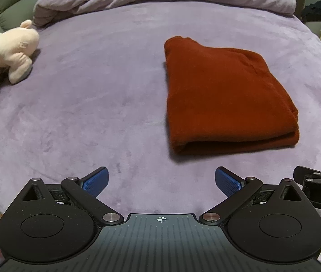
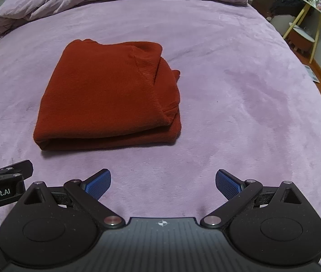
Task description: Fold small clothes
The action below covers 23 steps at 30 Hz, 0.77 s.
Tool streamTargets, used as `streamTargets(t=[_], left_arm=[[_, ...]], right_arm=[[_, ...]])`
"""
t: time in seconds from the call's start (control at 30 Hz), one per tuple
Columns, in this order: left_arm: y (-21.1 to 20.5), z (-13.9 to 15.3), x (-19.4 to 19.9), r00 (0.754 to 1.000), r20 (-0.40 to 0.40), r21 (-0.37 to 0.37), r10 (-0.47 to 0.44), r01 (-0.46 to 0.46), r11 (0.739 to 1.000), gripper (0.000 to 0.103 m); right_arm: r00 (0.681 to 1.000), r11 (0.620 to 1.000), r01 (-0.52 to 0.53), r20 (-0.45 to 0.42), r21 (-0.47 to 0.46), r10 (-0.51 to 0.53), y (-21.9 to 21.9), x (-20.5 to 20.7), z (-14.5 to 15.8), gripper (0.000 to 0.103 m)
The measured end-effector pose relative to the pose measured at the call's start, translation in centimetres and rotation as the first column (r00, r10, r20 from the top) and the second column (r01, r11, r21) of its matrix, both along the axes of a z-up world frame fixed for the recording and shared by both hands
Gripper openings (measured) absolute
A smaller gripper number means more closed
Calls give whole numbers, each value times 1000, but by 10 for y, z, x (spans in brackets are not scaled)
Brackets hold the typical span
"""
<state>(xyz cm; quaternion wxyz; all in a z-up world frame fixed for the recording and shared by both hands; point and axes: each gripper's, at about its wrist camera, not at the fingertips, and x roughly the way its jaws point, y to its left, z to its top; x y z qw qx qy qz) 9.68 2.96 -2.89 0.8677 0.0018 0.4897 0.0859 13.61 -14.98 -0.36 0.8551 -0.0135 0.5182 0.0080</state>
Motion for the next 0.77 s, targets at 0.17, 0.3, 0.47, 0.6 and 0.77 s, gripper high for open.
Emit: streamTargets(t=[0.17,0.3,0.47,0.6,0.77], left_arm=[[-2,2,-2,1000,12,16,-15,15,1000,103],[-3,3,-1,999,16,19,-27,27,999,103],[-7,4,-2,999,22,23,-45,45,999,103],[-8,4,0,999,18,29,-49,49,998,103],[-10,5,0,998,20,36,-58,57,998,103]], right_arm=[[1000,1000,-1,-2,2,1,0,0,0,99],[1000,1000,-4,-6,4,4,-1,1,0,99],[1000,1000,-5,-4,3,5,-1,1,0,99],[1000,1000,-5,-5,6,5,-1,1,0,99],[1000,1000,-1,-5,6,1,-2,2,0,99]])
